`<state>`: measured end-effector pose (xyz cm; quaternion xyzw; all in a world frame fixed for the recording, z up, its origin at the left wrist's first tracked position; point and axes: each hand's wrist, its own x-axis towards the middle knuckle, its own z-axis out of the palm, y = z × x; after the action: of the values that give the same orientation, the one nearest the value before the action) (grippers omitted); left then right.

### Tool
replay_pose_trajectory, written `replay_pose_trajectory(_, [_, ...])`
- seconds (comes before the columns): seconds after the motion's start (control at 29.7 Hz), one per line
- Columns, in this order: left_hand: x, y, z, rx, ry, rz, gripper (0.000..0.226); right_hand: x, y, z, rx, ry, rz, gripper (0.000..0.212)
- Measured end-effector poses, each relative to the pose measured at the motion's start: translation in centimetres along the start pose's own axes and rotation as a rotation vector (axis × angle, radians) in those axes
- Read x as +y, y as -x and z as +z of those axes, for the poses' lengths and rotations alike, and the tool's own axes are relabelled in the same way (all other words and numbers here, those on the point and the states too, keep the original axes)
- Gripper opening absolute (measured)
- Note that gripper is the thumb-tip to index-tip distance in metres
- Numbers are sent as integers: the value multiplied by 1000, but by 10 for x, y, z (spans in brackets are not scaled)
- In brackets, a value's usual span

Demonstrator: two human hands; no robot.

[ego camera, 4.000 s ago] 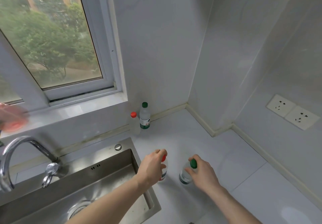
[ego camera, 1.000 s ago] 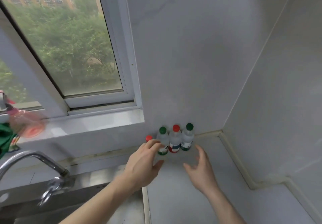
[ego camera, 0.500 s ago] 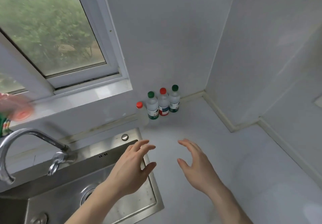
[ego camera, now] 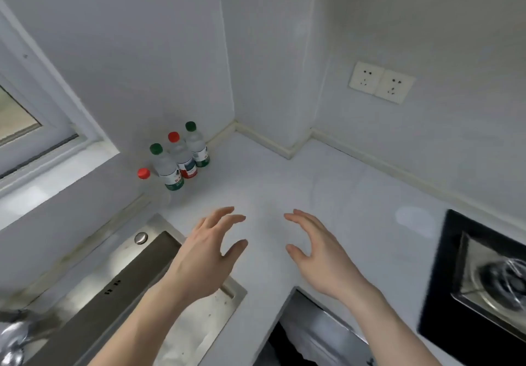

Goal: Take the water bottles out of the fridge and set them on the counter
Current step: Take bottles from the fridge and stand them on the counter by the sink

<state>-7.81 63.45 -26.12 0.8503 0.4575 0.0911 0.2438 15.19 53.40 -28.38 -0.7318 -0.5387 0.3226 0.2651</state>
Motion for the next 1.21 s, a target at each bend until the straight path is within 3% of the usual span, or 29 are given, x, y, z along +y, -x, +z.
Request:
replay_pose_trajectory(0.37, [98, 25, 44, -166, 34, 447, 44, 32, 195, -35, 412, -68, 263, 53])
replay_pose_trajectory(0.51, [171, 38, 64, -234, 68, 657, 42, 45, 274, -54, 626, -98, 351, 54])
replay_pose_trajectory(0.71, [261, 64, 88, -312, 117, 885, 41, 56, 364, -70, 798, -155, 447, 54])
replay_pose_trajectory(0.98, [420, 178, 162, -499, 167, 1247, 43, 83, 553, -75, 1078, -89, 668, 51])
replay_pose_trajectory(1.21, [508, 283, 217, -604, 186, 1394, 45, 112, 693, -74, 1231, -5, 790, 50])
